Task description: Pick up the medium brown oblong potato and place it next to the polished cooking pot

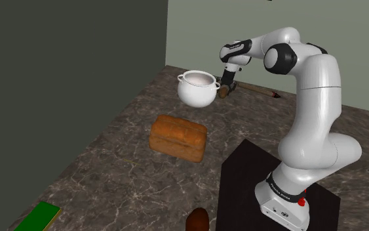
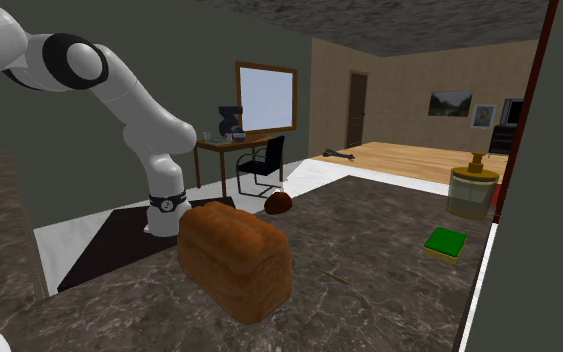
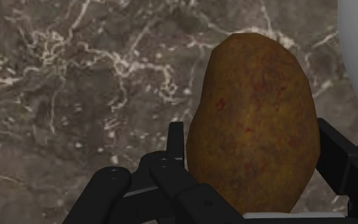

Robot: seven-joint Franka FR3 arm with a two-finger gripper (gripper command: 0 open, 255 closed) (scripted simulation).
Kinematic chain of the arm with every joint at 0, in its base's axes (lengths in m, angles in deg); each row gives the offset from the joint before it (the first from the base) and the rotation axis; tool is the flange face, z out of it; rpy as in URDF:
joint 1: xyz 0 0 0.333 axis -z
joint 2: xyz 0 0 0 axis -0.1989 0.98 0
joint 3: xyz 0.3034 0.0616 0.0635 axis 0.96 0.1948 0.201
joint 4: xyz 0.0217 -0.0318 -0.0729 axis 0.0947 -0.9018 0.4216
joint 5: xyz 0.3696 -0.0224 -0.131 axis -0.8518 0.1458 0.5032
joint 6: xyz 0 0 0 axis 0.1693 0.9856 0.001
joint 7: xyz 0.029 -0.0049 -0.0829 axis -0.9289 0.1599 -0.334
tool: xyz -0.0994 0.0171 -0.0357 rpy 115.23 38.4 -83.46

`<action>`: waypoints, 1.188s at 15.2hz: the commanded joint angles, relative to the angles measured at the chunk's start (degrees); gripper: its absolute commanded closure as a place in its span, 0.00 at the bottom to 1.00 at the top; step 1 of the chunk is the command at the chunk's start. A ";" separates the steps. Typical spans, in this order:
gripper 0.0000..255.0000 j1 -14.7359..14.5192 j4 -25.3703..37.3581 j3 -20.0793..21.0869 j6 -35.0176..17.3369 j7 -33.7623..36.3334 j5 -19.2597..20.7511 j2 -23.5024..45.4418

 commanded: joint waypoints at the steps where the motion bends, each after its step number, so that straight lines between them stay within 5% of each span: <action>1: 0.00 0.00 0.01 0.00 0.00 0.00 0.00 0.00; 6: 0.00 0.00 0.01 0.00 0.00 0.00 0.00 0.00; 10: 0.00 0.45 5.99 -0.17 6.81 0.30 0.27 -0.81; 18: 0.00 0.45 5.99 -0.17 6.81 0.30 0.27 -0.81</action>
